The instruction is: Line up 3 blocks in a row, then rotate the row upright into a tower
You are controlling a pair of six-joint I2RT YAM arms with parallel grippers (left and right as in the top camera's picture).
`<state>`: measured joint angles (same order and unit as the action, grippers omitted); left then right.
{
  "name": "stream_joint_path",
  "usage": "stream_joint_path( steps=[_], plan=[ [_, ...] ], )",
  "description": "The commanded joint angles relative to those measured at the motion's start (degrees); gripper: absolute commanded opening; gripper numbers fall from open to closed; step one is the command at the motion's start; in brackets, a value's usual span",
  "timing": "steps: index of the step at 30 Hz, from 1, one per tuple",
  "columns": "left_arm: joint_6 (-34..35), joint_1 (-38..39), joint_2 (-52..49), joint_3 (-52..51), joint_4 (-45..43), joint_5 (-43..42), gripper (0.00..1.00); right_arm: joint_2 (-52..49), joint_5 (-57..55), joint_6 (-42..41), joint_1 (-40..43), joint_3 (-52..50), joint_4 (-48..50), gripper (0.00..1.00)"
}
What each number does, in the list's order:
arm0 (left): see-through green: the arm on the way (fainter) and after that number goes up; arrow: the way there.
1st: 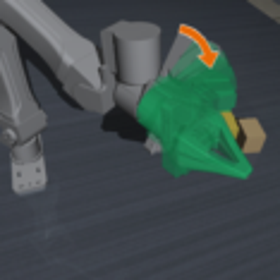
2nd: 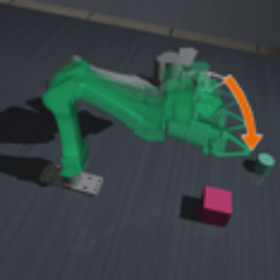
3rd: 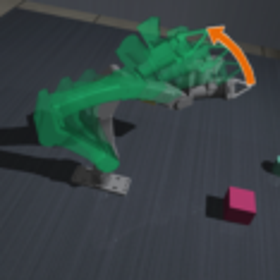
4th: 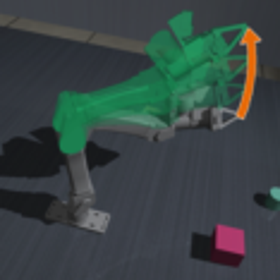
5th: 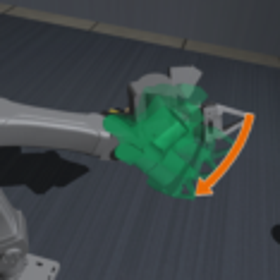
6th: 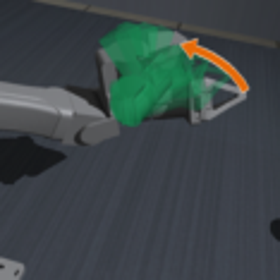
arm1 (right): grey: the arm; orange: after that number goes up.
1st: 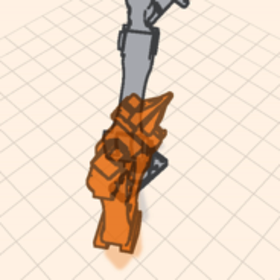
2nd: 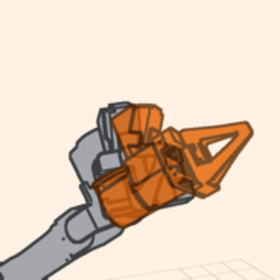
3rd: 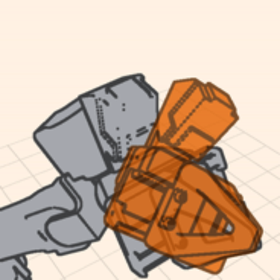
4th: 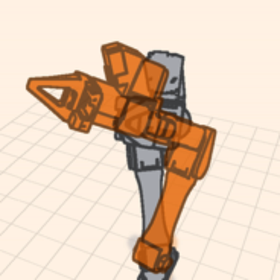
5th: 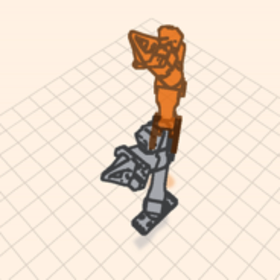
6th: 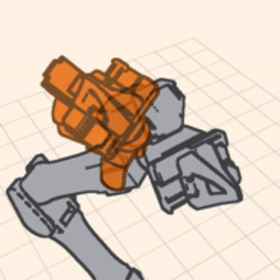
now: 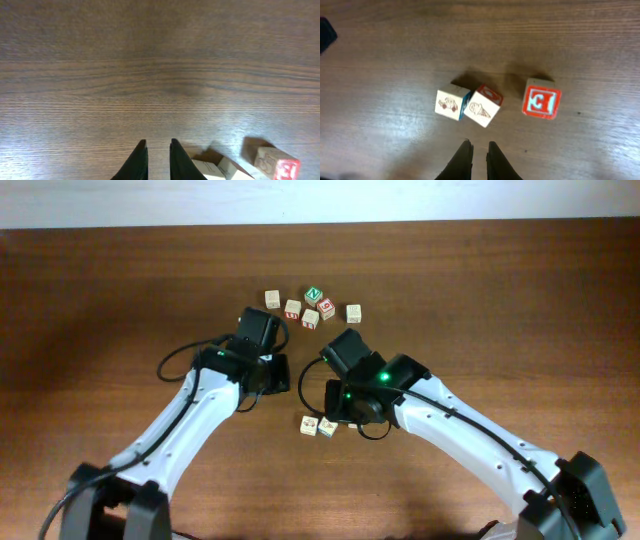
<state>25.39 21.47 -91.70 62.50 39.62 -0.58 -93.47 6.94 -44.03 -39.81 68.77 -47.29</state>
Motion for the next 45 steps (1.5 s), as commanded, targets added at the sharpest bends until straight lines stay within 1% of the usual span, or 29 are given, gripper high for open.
stream_joint_path(
  steps=[1, 4, 6, 9, 17, 19, 20, 22, 26, 27, 30, 41, 43, 45],
  plan=[
    [1.0, 0.1, -3.1, -0.6, -0.6, 0.5, 0.14, -4.4, 4.0, -2.0, -0.3, -0.7, 2.5, 0.21],
    [1.0, 0.1, -4.7, -0.6, -0.6, 0.5, 0.14, -9.7, 7.1, -3.1, -0.3, -0.7, 4.5, 0.20],
    [1.0, 0.1, -4.7, -0.6, -0.7, 0.6, 0.14, -11.5, 7.8, -3.1, -0.3, -0.7, 4.7, 0.20],
    [1.0, 0.1, -4.7, -0.6, -1.4, 0.5, 0.14, -12.1, 7.7, -3.3, -0.3, -0.7, 4.7, 0.20],
    [0.9, 0.1, -4.7, -0.6, -1.7, 0.5, 0.18, -14.4, 8.3, -2.4, -0.3, -1.3, 4.7, 0.20],
    [0.9, 0.1, -4.7, -0.6, -2.4, 2.4, 0.20, -14.4, 8.5, -1.4, -0.3, -1.3, 4.7, 0.20],
    [0.9, -0.2, -4.7, -0.6, -3.0, 3.9, 0.23, -14.4, 8.6, -0.5, -0.3, -1.3, 4.5, 0.20],
    [0.9, -2.9, -4.7, -0.6, -4.1, 4.0, 0.29, -14.4, 8.9, 0.3, -0.3, -1.3, 4.3, 0.20],
    [0.9, -8.7, -4.7, -0.6, -4.3, 1.0, 0.32, -14.4, 8.3, 0.6, -0.3, -1.3, 4.2, 0.20],
    [0.9, -10.3, -4.7, -0.6, -4.5, -1.0, 0.32, -14.4, 8.3, 1.5, -0.3, -1.2, 4.3, 0.20],
    [0.9, -12.1, -4.7, -0.6, -4.7, -3.1, 0.32, -14.4, 8.2, 5.1, -0.3, -0.7, 3.8, 0.20],
    [0.9, -12.1, -4.7, -0.6, -4.7, -3.1, 0.32, -14.4, 9.3, 20.2, -0.3, 2.2, -0.8, 0.21],
    [0.9, -12.1, -4.7, -0.6, -4.6, -3.1, 0.32, -14.4, 8.9, 23.8, -0.3, 3.4, -1.8, 0.26],
    [0.9, -12.1, -4.7, -0.6, -4.6, -3.1, 0.32, -14.4, 8.3, 24.3, -0.3, 4.3, -2.0, 0.28]
  ],
)
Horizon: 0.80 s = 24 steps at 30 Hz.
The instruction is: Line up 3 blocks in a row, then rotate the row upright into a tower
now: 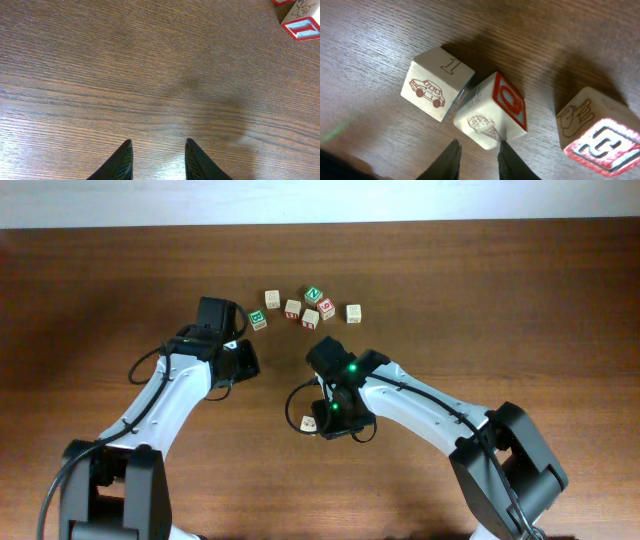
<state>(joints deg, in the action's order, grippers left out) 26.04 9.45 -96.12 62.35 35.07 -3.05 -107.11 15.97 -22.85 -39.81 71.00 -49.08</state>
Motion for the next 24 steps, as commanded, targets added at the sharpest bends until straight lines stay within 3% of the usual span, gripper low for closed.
stream_joint_path(
  steps=[1, 4, 7, 8, 24],
  plan=[
    [0.2, -0.1, -0.3, -0.4, 0.1, -0.7, 0.32, -0.7, -0.7, 2.6, -0.2, 2.7, -0.3, 0.28],
    [0.2, -0.1, -0.3, -0.4, 0.1, -0.7, 0.32, -0.7, -0.6, -6.4, 0.5, 5.9, -3.6, 0.27],
    [0.2, -0.1, -0.3, -0.4, 0.2, -0.7, 0.32, -0.7, -4.6, -18.1, 1.6, 5.3, -7.5, 0.04],
    [0.2, -0.1, -0.3, -0.4, 0.2, -0.6, 0.32, -0.9, -5.6, -19.9, 1.6, 4.8, -8.0, 0.04],
    [0.2, -0.1, -0.3, -0.4, 0.1, -0.6, 0.32, -5.2, -7.8, -22.2, 1.5, 3.4, -3.2, 0.04]
  ],
)
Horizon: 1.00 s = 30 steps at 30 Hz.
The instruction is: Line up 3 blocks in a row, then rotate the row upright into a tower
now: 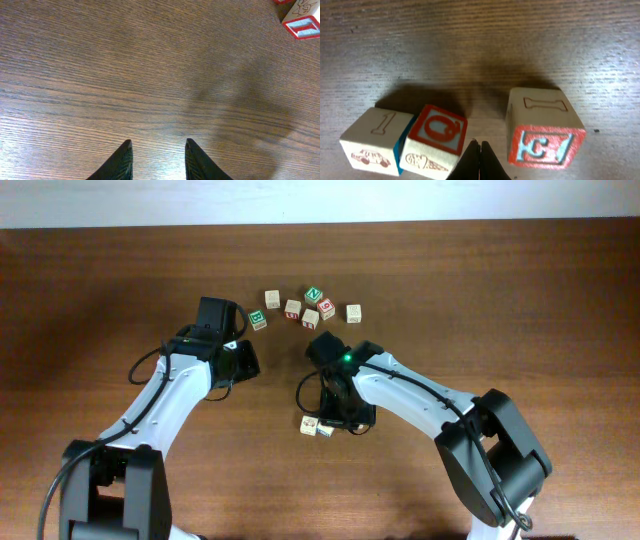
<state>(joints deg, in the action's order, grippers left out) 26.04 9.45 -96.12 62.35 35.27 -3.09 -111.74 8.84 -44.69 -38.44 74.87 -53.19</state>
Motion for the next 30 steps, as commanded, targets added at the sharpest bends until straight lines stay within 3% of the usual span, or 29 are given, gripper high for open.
stream_joint_path(
  steps=[1, 15, 25, 30],
  plan=[
    [0.2, -0.1, -0.3, -0.4, -0.1, -0.6, 0.32, -0.6, -0.7, -0.3, 0.2, -0.5, 1.6, 0.04],
    [0.2, -0.1, -0.3, -0.4, -0.1, -1.9, 0.31, -0.5, 3.3, 8.4, 0.6, 0.1, 5.4, 0.04],
    [0.2, -0.1, -0.3, -0.4, -0.1, -1.8, 0.31, 2.2, 0.9, 14.4, 10.6, 7.0, -9.7, 0.05],
    [0.2, -0.1, -0.3, -0.4, -0.1, -1.8, 0.31, 1.6, 0.1, 14.3, 12.6, 2.4, -8.0, 0.05]
  ],
)
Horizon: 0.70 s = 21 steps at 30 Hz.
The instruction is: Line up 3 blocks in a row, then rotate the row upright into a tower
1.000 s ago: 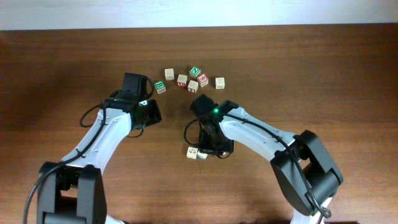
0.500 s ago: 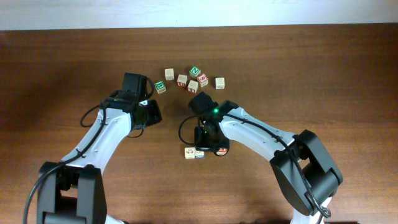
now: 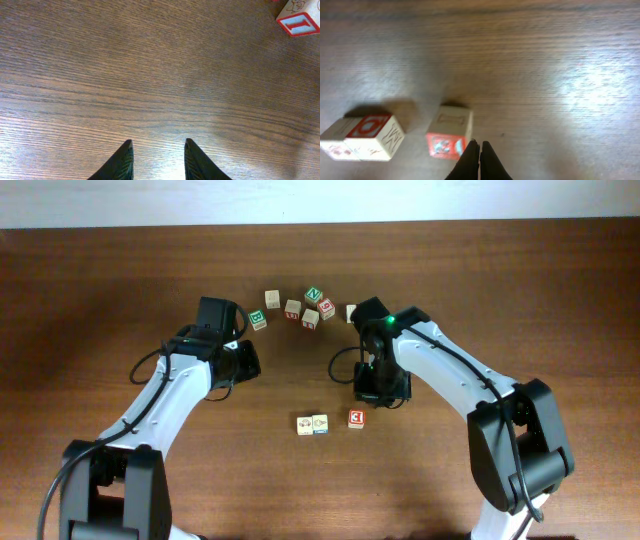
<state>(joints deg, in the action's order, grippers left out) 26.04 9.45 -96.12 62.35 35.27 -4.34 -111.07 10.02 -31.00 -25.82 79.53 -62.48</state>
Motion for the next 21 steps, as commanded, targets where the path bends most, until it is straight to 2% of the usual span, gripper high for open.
stream_joint_path(
  steps=[1, 7, 21],
  plan=[
    [0.2, -0.1, -0.3, -0.4, -0.1, -0.6, 0.31, 1.0, -1.0, 0.5, 0.0, -3.3, 3.0, 0.06],
    [0.2, -0.1, -0.3, -0.4, -0.1, -0.6, 0.31, 1.0, 0.3, 0.2, 0.0, -7.7, 8.3, 0.05],
    [0.2, -0.1, -0.3, -0.4, -0.1, -0.6, 0.31, 1.0, 6.1, -1.6, -6.7, -7.7, 12.9, 0.05]
  ],
)
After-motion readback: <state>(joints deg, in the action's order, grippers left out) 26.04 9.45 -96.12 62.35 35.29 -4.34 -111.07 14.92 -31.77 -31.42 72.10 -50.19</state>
